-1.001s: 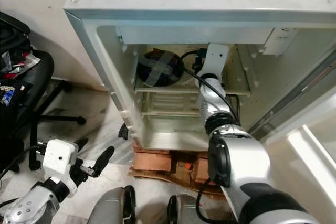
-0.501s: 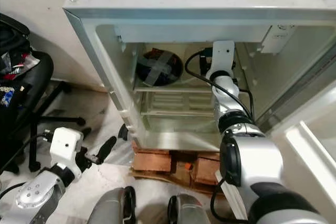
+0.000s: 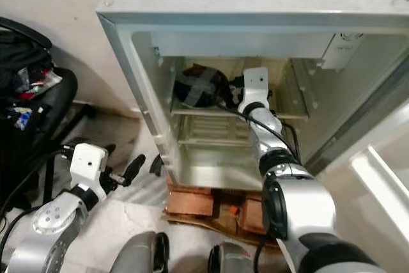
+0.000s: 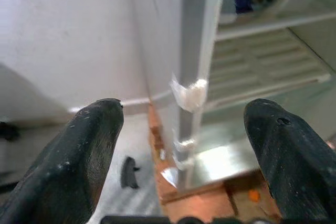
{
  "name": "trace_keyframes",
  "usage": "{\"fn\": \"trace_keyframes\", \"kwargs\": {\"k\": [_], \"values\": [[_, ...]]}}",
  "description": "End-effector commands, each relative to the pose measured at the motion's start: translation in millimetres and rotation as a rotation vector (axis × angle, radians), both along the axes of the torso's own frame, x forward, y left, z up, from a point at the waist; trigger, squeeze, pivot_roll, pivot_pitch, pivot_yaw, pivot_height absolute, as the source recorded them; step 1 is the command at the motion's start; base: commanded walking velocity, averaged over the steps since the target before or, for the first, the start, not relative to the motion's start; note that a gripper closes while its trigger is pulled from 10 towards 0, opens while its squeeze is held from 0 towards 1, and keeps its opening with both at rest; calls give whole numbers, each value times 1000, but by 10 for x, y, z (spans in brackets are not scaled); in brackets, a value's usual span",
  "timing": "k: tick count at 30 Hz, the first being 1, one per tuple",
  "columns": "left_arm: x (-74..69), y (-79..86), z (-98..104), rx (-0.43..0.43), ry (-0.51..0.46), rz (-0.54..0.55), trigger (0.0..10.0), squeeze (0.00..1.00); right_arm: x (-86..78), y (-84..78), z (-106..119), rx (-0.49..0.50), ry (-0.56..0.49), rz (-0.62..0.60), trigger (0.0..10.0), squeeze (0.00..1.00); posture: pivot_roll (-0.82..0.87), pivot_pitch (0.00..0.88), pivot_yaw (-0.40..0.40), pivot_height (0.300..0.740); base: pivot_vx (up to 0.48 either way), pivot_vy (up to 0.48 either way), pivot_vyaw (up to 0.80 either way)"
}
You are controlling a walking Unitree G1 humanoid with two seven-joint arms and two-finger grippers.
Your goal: Restocking fridge
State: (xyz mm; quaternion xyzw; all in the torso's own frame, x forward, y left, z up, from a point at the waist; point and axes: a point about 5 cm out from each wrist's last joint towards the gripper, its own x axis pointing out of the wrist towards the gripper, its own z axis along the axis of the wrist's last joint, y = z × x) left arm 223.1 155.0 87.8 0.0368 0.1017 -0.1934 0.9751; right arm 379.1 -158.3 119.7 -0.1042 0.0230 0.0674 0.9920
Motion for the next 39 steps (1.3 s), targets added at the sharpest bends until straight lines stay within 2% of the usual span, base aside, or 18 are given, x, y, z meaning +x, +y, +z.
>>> {"fn": "trace_keyframes", "kwargs": {"k": [1,4,5,6,7,12,13,21,27,34,39], "values": [[15,16,-29,23,2,-16,10000,0,-34,-39,-28,-53,-28,-27,10000,455,123,14,66,740,0,0,0],[53,34,-29,27,-7,-12,10000,0,-54,-131,-44,-43,-36,-79,10000,404,120,12,65,740,0,0,0],[70,42,-30,29,-12,-4,10000,0,-60,-164,-47,-42,-39,-97,10000,255,118,7,61,740,0,0,0],[78,46,-31,28,-14,2,10000,0,-63,-186,-48,-32,-40,-109,10000,157,117,5,60,740,0,0,0],[88,49,-33,26,-17,8,10000,0,-70,-225,-55,-16,-37,-131,10000,125,115,3,59,740,0,0,0],[94,12,-57,22,-21,3,10000,0,-115,-377,-118,-8,-23,-259,10000,118,107,0,58,740,0,0,0],[97,6,-60,21,-22,1,10000,0,-123,-385,-132,-8,-20,-271,10000,16,106,0,58,740,0,0,0],[133,28,-68,27,-32,4,10000,0,-183,-409,-229,-11,1,-322,10000,0,105,0,59,740,0,0,0],[146,28,-70,27,-38,10,10000,0,-170,-370,-177,18,-37,-293,10000,0,97,0,56,740,0,0,0],[153,-21,-93,21,-39,-1,10000,0,-180,-363,-173,-19,-44,-239,10000,0,84,0,55,740,0,0,0],[170,-22,-101,21,-42,1,10000,0,-203,-411,-199,-21,-36,-259,10000,0,81,0,56,740,0,0,0]]}}
